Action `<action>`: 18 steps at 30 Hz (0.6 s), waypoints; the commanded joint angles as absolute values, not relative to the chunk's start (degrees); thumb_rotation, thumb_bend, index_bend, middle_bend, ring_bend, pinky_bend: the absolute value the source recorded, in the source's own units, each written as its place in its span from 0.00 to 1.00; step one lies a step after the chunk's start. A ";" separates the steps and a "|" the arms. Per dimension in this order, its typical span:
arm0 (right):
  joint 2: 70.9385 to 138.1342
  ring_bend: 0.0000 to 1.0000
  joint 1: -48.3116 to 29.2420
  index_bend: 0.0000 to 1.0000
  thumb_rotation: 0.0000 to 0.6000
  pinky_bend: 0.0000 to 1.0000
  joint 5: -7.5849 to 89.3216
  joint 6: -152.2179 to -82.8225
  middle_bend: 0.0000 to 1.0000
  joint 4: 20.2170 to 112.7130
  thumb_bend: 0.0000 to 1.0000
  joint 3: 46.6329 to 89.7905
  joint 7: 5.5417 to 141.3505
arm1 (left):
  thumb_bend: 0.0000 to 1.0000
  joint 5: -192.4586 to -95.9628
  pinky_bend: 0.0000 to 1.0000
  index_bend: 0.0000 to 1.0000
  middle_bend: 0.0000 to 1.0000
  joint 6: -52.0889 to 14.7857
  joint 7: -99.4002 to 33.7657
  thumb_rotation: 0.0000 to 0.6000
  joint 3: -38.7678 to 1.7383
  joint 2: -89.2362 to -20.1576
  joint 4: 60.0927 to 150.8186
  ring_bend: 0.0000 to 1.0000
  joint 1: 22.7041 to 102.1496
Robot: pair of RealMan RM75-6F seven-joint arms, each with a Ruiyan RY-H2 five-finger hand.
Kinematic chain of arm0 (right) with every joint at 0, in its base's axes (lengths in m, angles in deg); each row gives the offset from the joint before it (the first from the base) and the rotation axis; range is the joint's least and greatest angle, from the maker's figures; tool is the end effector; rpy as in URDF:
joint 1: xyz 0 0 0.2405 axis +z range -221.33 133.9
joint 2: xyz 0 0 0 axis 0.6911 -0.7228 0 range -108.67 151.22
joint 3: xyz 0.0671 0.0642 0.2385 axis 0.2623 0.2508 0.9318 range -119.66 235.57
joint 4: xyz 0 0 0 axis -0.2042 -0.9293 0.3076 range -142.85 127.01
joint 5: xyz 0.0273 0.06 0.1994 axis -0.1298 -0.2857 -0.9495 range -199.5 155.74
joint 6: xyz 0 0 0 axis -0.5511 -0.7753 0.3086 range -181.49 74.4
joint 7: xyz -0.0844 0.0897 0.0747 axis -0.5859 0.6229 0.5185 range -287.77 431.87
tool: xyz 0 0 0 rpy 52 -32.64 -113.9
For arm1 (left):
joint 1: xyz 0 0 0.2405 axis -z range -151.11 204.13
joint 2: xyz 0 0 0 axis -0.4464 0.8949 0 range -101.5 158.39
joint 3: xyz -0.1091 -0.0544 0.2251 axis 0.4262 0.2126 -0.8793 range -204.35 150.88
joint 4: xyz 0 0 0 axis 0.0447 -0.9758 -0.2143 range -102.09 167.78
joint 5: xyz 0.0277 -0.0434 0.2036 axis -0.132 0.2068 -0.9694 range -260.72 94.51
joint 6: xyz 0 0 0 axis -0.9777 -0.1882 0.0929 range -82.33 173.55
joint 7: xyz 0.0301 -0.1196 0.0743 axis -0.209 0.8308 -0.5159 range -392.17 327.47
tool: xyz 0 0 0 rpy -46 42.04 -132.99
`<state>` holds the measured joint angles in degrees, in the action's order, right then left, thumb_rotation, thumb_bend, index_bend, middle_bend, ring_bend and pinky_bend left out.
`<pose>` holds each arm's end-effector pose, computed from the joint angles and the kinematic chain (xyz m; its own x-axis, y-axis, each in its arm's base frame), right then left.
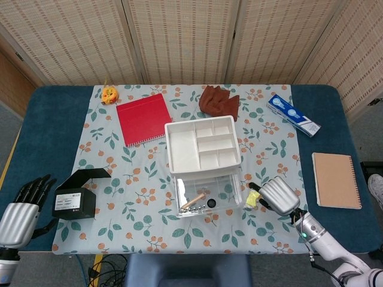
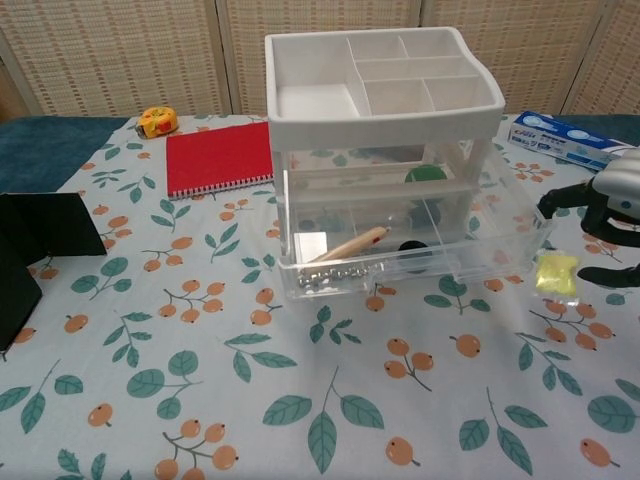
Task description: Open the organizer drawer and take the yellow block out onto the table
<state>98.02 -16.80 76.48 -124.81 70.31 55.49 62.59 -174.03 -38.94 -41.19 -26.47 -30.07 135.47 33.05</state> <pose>-0.2479 -0.2647 0.0532 0.6662 -0.0283 0.7453 -0.6301 -0.5560 0.5421 -0.2697 0.1762 0.1623 0.4719 0.0332 0.8810 0.8759 -0.1314 -0.4642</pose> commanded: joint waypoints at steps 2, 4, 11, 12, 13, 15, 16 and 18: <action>97.53 0.99 -17.38 0.12 1.00 1.00 76.16 -125.24 0.88 71.34 0.51 55.42 62.14 | 0.20 -174.14 0.11 0.07 0.06 -38.99 -40.89 1.00 -26.48 -30.17 135.18 0.07 33.04; 96.73 0.97 -18.01 0.08 1.00 1.00 75.92 -126.09 0.84 72.47 0.51 55.52 61.60 | 0.20 -174.30 0.11 0.07 0.06 -38.92 -40.78 1.00 -26.50 -30.27 135.08 0.07 33.12; 91.55 0.73 -23.41 0.07 1.00 0.96 73.60 -134.72 0.65 78.32 0.51 57.02 60.97 | 0.20 -174.22 0.11 0.07 0.06 -39.00 -40.21 1.00 -26.35 -30.58 134.53 0.07 33.16; 90.63 0.68 -24.35 0.07 1.00 0.93 72.99 -135.83 0.61 79.18 0.51 57.13 61.05 | 0.20 -174.20 0.11 0.07 0.06 -38.97 -40.14 1.00 -26.35 -30.62 134.45 0.07 33.18; 89.37 0.60 -25.64 0.07 1.00 0.83 72.14 -137.18 0.55 80.28 0.51 57.22 61.20 | 0.20 -174.17 0.11 0.07 0.06 -38.95 -40.03 1.00 -26.32 -30.71 134.36 0.07 33.21; 87.63 0.47 -27.64 0.07 1.00 0.68 70.88 -139.26 0.46 81.66 0.51 57.30 61.50 | 0.20 -174.10 0.11 0.07 0.06 -38.89 -39.88 1.00 -26.28 -30.88 134.21 0.07 33.25; 86.82 0.41 -28.68 0.07 1.00 0.60 70.19 -140.22 0.42 82.20 0.51 57.29 61.64 | 0.20 -174.09 0.11 0.07 0.06 -38.86 -39.82 1.00 -26.28 -30.97 134.14 0.07 33.27; 85.03 0.33 -31.09 0.07 1.00 0.50 68.54 -142.06 0.36 83.38 0.51 57.05 62.22 | 0.20 -174.05 0.11 0.07 0.06 -38.75 -39.74 1.00 -26.29 -31.13 133.97 0.07 33.32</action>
